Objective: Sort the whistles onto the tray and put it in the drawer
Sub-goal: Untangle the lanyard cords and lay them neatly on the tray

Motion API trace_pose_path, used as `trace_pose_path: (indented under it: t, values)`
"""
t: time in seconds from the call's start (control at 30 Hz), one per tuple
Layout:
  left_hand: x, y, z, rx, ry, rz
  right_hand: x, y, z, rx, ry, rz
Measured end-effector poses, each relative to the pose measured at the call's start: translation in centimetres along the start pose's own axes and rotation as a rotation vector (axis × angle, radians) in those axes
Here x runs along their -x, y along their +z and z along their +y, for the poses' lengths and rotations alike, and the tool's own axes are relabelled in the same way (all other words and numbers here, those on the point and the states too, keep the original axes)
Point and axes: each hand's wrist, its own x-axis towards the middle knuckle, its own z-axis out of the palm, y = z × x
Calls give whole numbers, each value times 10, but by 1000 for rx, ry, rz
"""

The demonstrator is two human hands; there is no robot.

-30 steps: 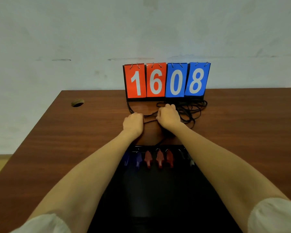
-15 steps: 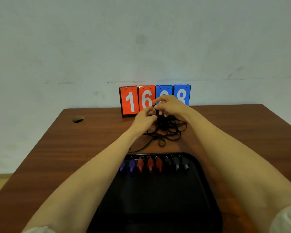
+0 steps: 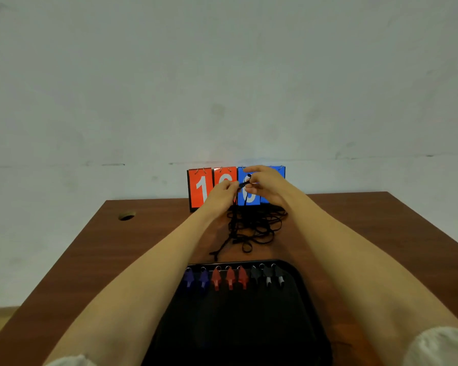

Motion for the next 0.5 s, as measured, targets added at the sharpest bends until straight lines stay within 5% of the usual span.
trace_pose_path:
  t: [0.27,0.5]
  values:
    - [-13,-28,16,-195,242,147,-7,-6,23,589,-130,-102]
    - [-16,-27,0,-263,238,58,-15,11,34,394,-287,-93]
